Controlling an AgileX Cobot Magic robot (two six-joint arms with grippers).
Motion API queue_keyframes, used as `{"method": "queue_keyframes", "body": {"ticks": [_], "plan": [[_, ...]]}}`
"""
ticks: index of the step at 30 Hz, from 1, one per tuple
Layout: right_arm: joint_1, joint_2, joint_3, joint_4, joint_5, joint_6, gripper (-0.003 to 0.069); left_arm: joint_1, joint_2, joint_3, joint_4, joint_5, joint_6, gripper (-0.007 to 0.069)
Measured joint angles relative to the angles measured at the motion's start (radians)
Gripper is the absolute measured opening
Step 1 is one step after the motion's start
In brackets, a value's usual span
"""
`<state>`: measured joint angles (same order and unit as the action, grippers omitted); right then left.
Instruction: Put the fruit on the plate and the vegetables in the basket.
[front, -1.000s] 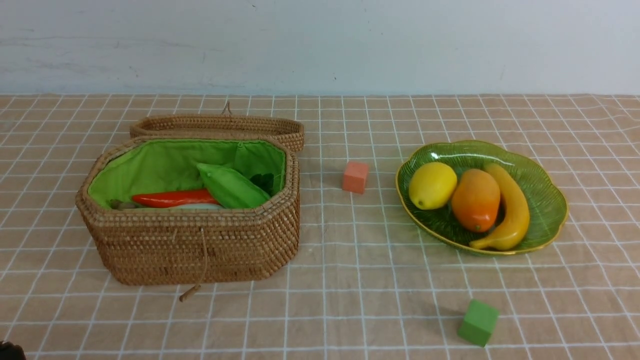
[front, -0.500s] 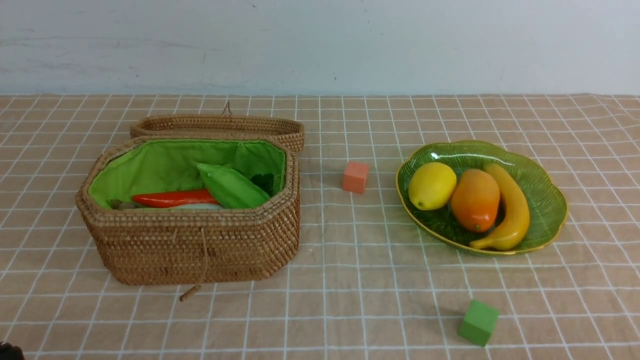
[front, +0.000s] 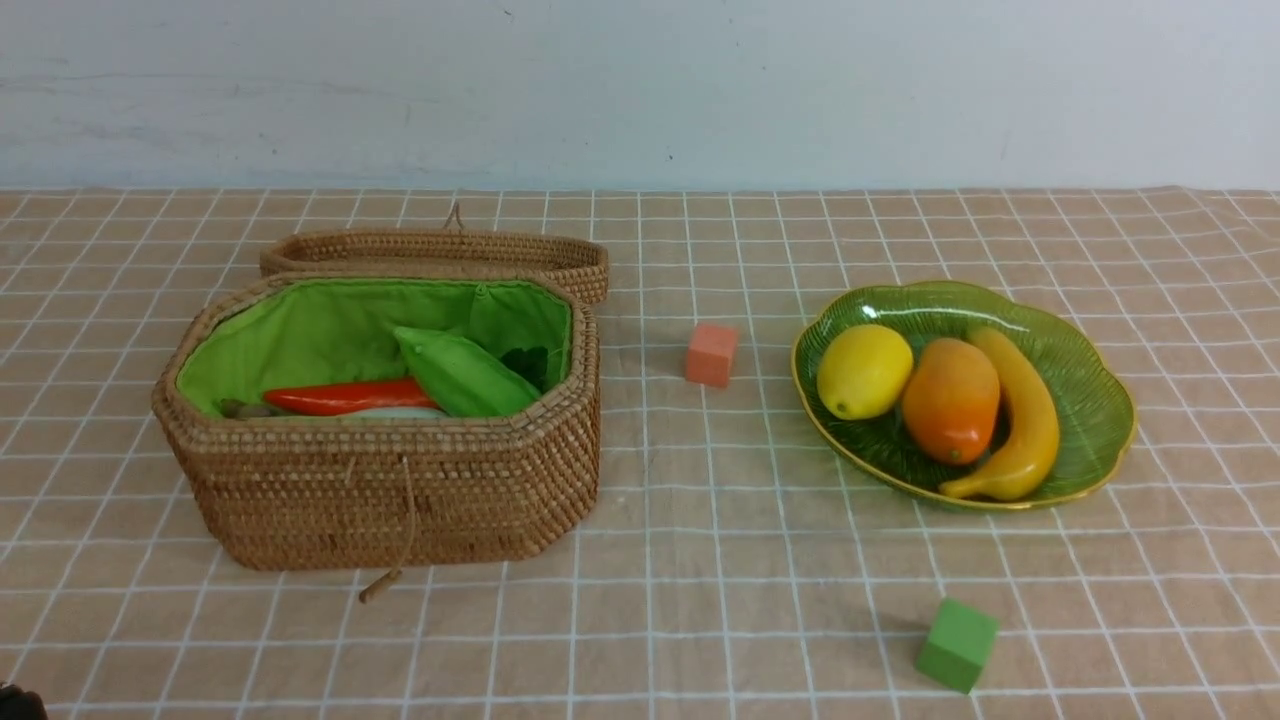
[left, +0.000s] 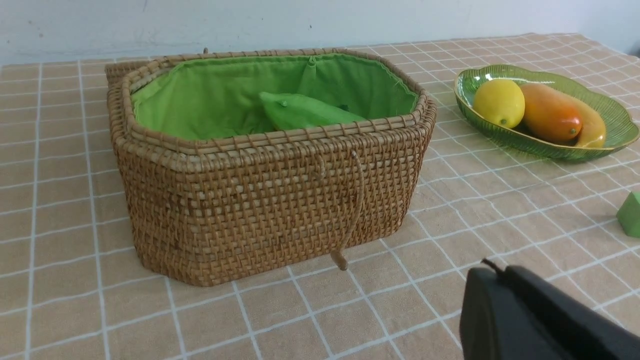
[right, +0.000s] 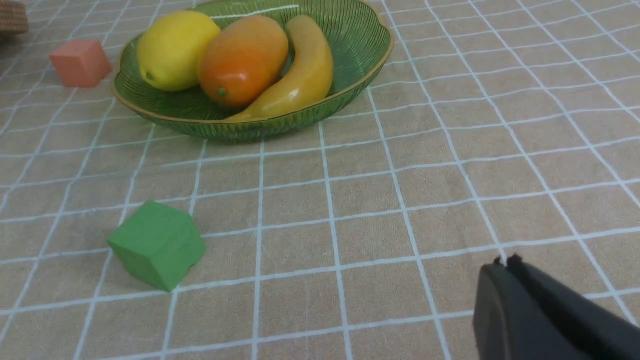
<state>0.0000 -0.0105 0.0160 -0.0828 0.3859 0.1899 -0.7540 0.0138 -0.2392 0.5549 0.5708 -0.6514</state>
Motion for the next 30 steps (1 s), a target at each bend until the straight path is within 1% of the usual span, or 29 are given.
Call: {"method": "queue_keyframes", "body": {"ticks": [19, 21, 23, 25, 26, 27, 28, 29, 30], "plan": [[0.0, 0.0, 0.0, 0.0, 0.0, -0.004, -0.0007, 0.001, 0.0, 0.0, 0.001, -0.003, 0.005, 0.0017], [0.0, 0.0, 0.0, 0.0, 0.0, -0.004, -0.0007, 0.037, 0.0, 0.001, -0.012, -0.031, 0.043, 0.0017], [0.0, 0.0, 0.0, 0.0, 0.0, -0.004, -0.0004, 0.15, 0.0, 0.001, -0.089, -0.153, 0.146, -0.0006], [0.001, 0.0, 0.0, 0.0, 0.0, -0.004, -0.0003, 0.281, 0.0, 0.011, -0.214, -0.268, 0.273, -0.0013], [0.001, 0.0, 0.0, 0.0, 0.0, -0.004, -0.0002, 0.295, 0.0, 0.013, -0.228, -0.294, 0.305, -0.0013], [0.0, 0.0, 0.0, 0.0, 0.0, -0.004, -0.0001, 0.391, 0.0, 0.033, -0.334, -0.376, 0.422, -0.0013], [0.0, 0.0, 0.0, 0.0, 0.0, -0.004, 0.0, 0.469, -0.001, 0.059, -0.428, -0.435, 0.511, -0.0013], [0.0, 0.0, 0.0, 0.0, 0.0, -0.004, 0.0, 0.493, -0.003, 0.07, -0.457, -0.453, 0.537, -0.0013], [0.0, 0.0, 0.0, 0.0, 0.0, -0.004, 0.0, 0.567, -0.014, 0.12, -0.543, -0.498, 0.604, -0.0013]]}}
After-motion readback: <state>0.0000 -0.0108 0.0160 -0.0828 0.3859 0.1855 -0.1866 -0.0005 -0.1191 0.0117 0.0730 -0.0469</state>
